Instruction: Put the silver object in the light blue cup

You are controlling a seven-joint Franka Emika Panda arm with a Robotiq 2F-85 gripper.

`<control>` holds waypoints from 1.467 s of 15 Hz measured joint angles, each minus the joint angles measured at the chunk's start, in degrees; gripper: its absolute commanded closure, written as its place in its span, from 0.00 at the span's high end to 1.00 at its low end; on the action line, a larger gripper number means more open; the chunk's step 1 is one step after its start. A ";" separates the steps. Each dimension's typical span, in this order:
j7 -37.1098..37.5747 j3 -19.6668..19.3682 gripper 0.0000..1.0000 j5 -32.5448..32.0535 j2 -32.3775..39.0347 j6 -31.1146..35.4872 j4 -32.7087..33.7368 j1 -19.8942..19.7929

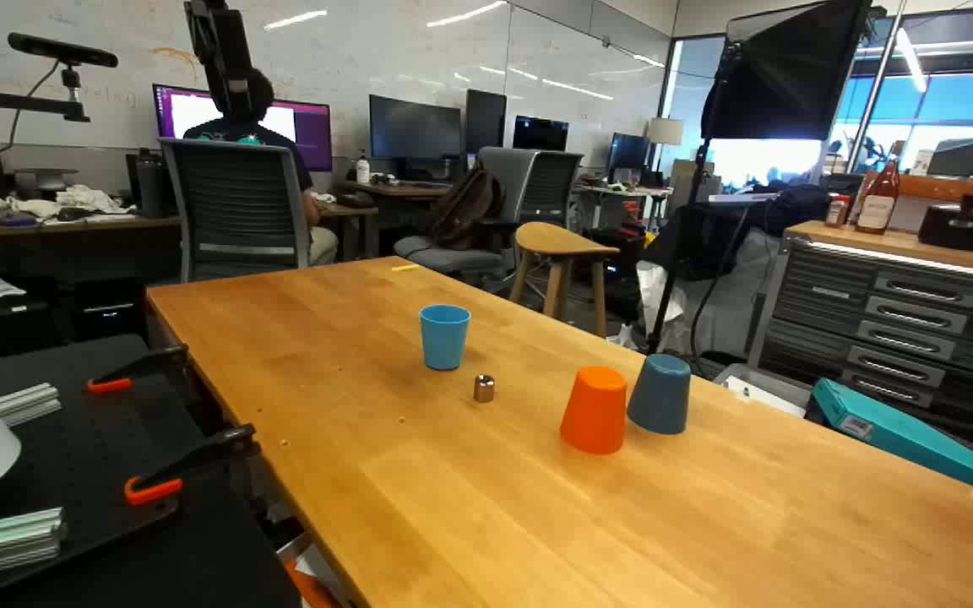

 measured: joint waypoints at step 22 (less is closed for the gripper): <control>8.40 -8.65 1.00 -16.70 40.25 17.91 11.12 -29.37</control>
